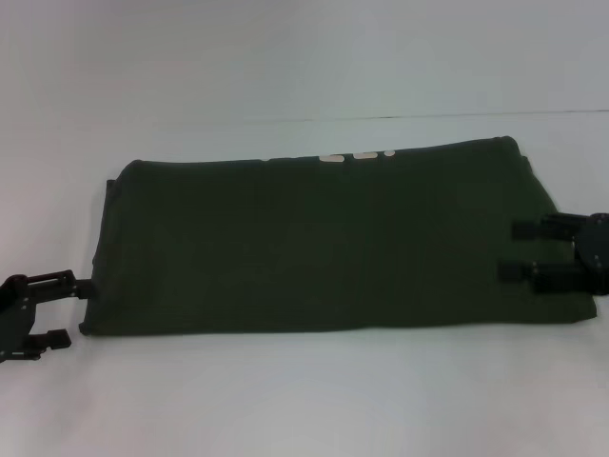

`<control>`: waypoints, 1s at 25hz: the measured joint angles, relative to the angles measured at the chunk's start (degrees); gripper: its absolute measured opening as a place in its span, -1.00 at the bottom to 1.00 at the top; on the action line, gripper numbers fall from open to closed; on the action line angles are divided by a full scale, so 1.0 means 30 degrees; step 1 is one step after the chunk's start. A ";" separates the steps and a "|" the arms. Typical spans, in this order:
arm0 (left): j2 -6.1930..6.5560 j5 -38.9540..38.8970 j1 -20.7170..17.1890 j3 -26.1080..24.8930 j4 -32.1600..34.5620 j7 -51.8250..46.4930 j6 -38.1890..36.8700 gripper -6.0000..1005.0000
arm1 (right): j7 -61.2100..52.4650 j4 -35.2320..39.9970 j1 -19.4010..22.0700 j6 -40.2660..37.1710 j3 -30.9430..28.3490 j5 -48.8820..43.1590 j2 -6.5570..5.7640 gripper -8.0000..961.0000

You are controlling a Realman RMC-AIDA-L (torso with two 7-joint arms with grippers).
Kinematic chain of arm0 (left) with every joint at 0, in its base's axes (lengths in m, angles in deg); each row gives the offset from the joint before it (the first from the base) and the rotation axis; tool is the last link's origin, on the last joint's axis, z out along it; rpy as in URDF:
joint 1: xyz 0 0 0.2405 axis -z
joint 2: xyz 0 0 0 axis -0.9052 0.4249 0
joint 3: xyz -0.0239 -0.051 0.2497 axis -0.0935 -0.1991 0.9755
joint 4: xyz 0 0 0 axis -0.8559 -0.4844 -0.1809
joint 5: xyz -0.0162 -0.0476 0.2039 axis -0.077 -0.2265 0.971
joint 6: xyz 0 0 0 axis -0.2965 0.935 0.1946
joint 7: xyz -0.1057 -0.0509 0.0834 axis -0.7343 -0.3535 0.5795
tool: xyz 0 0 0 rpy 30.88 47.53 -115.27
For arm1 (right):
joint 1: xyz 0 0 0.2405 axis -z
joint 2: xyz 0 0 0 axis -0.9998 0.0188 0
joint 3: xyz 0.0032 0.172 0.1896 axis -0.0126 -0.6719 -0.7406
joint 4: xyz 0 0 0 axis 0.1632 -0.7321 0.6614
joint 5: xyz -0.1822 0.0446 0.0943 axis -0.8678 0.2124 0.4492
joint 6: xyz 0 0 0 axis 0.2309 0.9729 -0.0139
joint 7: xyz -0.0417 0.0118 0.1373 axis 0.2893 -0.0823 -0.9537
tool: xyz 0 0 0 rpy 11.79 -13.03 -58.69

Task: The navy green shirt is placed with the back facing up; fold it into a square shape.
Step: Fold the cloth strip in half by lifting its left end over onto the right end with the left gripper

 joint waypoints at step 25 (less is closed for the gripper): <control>0.0048 -0.0059 0.0663 0.1260 -0.1501 -0.1000 0.2684 0.77 | 0.0862 0.0151 0.0004 -0.0457 -0.0191 0.0017 -0.0022 0.94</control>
